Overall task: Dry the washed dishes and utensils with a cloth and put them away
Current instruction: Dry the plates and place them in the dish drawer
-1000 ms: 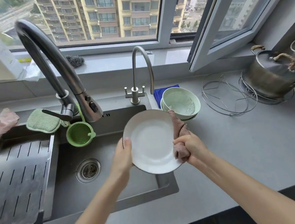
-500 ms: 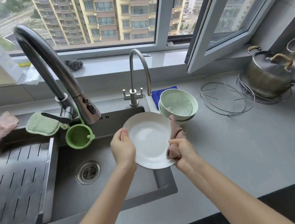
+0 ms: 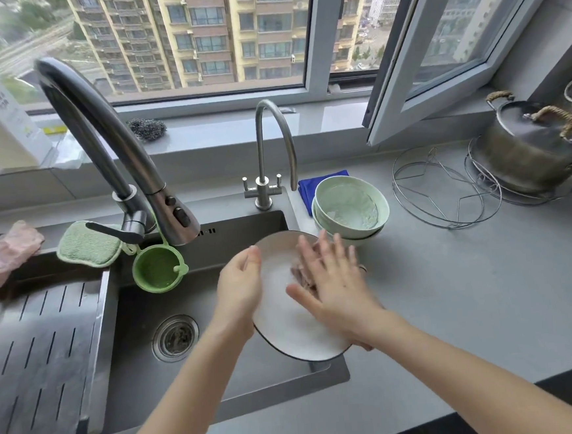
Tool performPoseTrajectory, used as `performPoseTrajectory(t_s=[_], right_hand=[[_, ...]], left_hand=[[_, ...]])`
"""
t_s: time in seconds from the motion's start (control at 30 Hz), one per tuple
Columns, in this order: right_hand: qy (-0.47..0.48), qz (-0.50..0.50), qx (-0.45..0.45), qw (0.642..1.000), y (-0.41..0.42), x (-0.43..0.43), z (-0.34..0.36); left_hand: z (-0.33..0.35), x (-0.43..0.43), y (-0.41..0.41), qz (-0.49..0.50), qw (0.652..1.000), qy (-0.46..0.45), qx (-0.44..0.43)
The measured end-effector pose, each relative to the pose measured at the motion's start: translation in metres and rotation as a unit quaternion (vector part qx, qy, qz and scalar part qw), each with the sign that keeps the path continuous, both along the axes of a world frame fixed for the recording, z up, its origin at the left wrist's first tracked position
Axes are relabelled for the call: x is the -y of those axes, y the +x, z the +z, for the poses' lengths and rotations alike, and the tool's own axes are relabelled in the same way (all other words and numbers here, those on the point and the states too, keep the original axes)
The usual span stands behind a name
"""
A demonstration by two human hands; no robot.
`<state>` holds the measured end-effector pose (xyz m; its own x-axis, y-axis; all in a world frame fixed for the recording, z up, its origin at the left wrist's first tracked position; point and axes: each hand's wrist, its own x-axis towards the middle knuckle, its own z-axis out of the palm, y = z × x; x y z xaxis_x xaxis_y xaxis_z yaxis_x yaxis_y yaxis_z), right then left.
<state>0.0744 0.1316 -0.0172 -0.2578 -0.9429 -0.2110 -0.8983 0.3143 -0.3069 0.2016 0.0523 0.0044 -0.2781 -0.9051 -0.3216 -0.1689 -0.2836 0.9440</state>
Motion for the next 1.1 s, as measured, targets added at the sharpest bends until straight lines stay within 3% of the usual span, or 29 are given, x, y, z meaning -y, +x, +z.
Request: performPoseTrajectory(t_s=[0.13,0.2,0.27,0.37,0.43,0.5,0.57,0.6,0.63,0.7,0.77,0.83,0.87,0.97,1.1], right_hand=[[-0.064,0.088,0.130,0.985,0.045,0.006,-0.004],[-0.057,0.159,0.201,0.965,0.053,-0.012,0.005],[-0.018,0.219,0.212,0.952,0.035,-0.034,0.007],[-0.043,0.260,0.135,0.955,-0.015,-0.037,0.002],[-0.114,0.299,0.015,0.947,-0.041,-0.011,0.000],[-0.156,0.265,-0.067,0.949,-0.055,0.019,0.005],[-0.145,0.156,0.040,0.976,-0.059,0.032,0.025],[-0.100,0.106,0.174,0.974,-0.062,0.034,0.032],[-0.041,0.063,0.326,0.942,-0.062,0.033,0.039],[0.015,-0.011,0.527,0.850,-0.064,0.024,0.045],[-0.006,-0.099,0.684,0.723,-0.062,0.013,0.045],[-0.050,-0.190,0.776,0.600,-0.055,0.003,0.041],[-0.078,-0.217,0.791,0.566,-0.051,-0.002,0.037],[-0.160,-0.261,0.789,0.532,-0.041,-0.012,0.042],[-0.229,-0.283,0.813,0.454,-0.022,-0.037,0.048]], left_hand=[[0.003,0.000,-0.010,0.016,1.000,-0.018,0.008],[0.001,0.005,-0.005,0.014,1.000,-0.003,0.016],[0.001,0.007,0.004,0.002,1.000,-0.004,0.021],[0.000,0.006,0.014,-0.053,0.998,0.012,0.042],[-0.001,0.002,0.015,-0.093,0.993,0.045,0.050],[0.000,-0.002,0.015,-0.114,0.991,0.062,0.031],[0.004,-0.001,0.016,-0.117,0.991,0.066,0.011],[0.006,0.001,0.017,-0.118,0.991,0.060,0.003],[0.008,0.004,0.017,-0.120,0.992,0.048,0.001],[0.011,0.007,0.017,-0.109,0.994,0.032,0.002],[0.011,0.007,0.016,-0.074,0.996,0.050,-0.025],[0.011,0.004,0.014,-0.047,0.995,0.076,-0.049],[0.009,0.003,0.012,-0.033,0.995,0.080,-0.055],[0.008,-0.007,0.003,0.002,0.993,0.087,-0.078],[0.009,-0.025,-0.023,0.084,0.989,0.079,-0.093]])
